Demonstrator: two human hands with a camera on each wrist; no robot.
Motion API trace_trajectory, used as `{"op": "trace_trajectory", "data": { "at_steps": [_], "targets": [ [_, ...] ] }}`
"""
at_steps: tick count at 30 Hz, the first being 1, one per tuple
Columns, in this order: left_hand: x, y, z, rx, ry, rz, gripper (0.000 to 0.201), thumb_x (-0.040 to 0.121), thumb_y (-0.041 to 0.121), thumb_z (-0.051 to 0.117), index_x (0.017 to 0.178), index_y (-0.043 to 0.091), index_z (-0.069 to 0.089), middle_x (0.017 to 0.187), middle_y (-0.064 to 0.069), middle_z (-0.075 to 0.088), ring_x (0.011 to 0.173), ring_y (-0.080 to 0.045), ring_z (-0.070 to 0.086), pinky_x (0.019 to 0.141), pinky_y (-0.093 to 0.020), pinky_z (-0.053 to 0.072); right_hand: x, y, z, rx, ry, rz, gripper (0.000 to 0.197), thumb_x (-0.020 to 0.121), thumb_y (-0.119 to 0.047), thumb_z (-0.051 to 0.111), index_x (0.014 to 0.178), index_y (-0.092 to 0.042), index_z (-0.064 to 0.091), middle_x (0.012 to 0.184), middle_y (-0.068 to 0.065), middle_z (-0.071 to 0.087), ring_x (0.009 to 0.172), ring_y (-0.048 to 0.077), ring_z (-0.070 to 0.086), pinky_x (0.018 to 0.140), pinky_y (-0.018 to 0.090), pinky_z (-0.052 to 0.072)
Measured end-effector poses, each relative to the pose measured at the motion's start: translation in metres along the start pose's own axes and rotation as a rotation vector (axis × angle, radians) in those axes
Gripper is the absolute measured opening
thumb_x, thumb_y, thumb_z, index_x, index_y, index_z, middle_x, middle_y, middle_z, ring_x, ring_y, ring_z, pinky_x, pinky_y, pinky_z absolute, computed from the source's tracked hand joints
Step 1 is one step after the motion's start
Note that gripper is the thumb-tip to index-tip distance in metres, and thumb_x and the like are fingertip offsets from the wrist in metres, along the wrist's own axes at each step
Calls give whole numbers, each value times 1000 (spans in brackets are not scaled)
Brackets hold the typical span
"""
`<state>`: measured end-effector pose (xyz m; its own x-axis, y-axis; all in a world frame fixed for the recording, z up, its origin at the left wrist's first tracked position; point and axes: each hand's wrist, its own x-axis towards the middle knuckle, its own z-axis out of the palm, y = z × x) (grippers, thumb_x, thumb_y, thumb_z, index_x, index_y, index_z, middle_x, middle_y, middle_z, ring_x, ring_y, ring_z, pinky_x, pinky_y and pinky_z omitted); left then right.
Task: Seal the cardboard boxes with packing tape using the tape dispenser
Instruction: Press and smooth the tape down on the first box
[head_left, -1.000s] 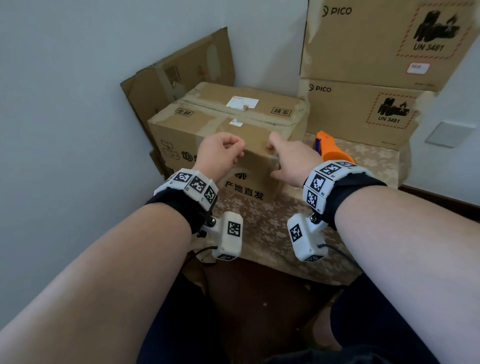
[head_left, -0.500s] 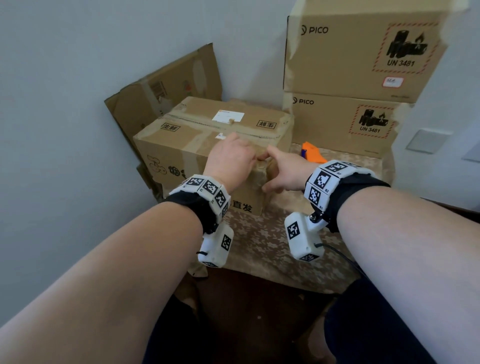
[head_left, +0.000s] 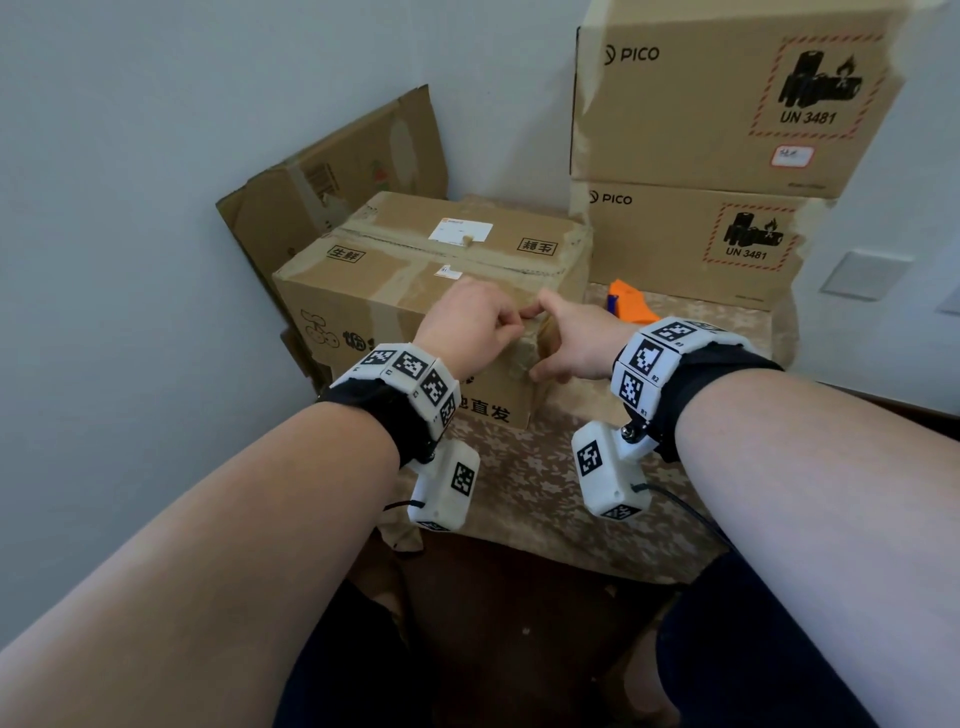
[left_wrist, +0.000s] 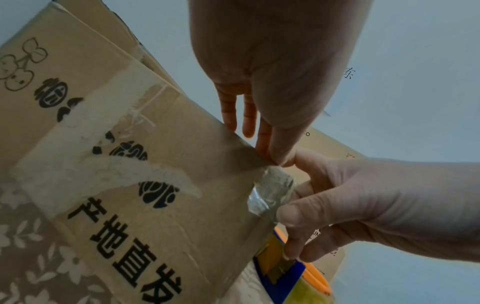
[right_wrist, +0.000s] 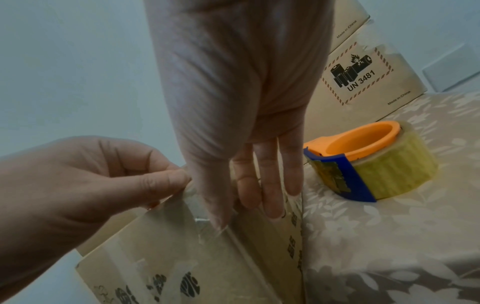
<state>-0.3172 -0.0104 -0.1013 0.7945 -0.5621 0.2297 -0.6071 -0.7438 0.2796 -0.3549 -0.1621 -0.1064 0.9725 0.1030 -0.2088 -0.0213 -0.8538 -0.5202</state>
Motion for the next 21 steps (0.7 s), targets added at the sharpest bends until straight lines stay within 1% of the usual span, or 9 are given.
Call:
{"op": "trace_trajectory", "data": {
  "at_steps": [2, 5, 9, 12, 14, 16, 18, 20, 21],
  "targets": [
    [-2, 1, 0, 9, -6, 3, 14, 90, 29, 62, 87, 21, 72, 87, 10, 54, 93, -11, 41, 83, -23, 32, 0, 1, 0, 6, 0, -1, 68, 77, -21, 78, 132, -23, 37, 74, 4, 62, 75, 27, 67, 61, 32, 51],
    [-5, 1, 0, 24, -16, 9, 15, 91, 28, 61, 87, 20, 73, 87, 9, 53, 90, -12, 45, 80, -24, 35, 0, 1, 1, 4, 3, -1, 68, 78, -21, 78, 132, -23, 37, 72, 2, 60, 73, 27, 66, 55, 28, 46],
    [-4, 4, -7, -50, -41, -26, 18, 93, 27, 58, 88, 16, 72, 81, 6, 58, 76, -14, 54, 70, -23, 39, 0, 1, 1, -2, 11, -10, 70, 77, -22, 78, 134, -21, 37, 72, -5, 53, 75, 23, 59, 52, 24, 40],
    [-1, 7, -11, -122, 19, -81, 19, 94, 25, 56, 91, 16, 72, 82, 1, 66, 76, -15, 58, 71, -27, 46, 0, 2, -1, -1, 7, -12, 70, 77, -22, 79, 133, -20, 36, 72, -4, 54, 75, 25, 59, 50, 23, 38],
    [1, 9, -11, -60, 86, -109, 21, 95, 26, 54, 96, 17, 73, 89, 0, 69, 83, -16, 59, 73, -28, 46, 1, 2, -1, 19, -3, -11, 71, 77, -21, 79, 133, -21, 36, 73, 0, 58, 76, 29, 65, 50, 23, 41],
    [2, 10, -9, 55, 120, -66, 23, 95, 28, 52, 95, 17, 72, 91, -1, 66, 92, -18, 56, 76, -31, 48, 1, 2, -2, 22, -8, -13, 70, 77, -21, 79, 133, -20, 36, 73, 2, 59, 75, 30, 65, 51, 25, 42],
    [1, 11, -3, 138, 86, 39, 25, 96, 28, 49, 92, 15, 71, 92, -1, 63, 101, -20, 52, 80, -35, 49, 1, 3, -2, 6, 0, -14, 68, 77, -21, 79, 131, -19, 37, 71, -1, 55, 69, 27, 59, 50, 25, 40],
    [-1, 9, 2, 147, 52, 102, 25, 95, 25, 50, 88, 13, 70, 89, -1, 62, 100, -19, 49, 83, -34, 48, 1, 3, -1, 8, 0, -12, 67, 77, -21, 79, 130, -19, 37, 71, -2, 54, 66, 23, 56, 49, 25, 39],
    [-2, 7, 4, 128, 52, 108, 24, 95, 24, 51, 87, 12, 71, 86, 1, 61, 96, -18, 48, 82, -30, 45, 2, 4, -1, 13, -5, -11, 67, 77, -21, 79, 130, -20, 37, 71, -2, 54, 67, 23, 58, 50, 25, 40]
  ]
}}
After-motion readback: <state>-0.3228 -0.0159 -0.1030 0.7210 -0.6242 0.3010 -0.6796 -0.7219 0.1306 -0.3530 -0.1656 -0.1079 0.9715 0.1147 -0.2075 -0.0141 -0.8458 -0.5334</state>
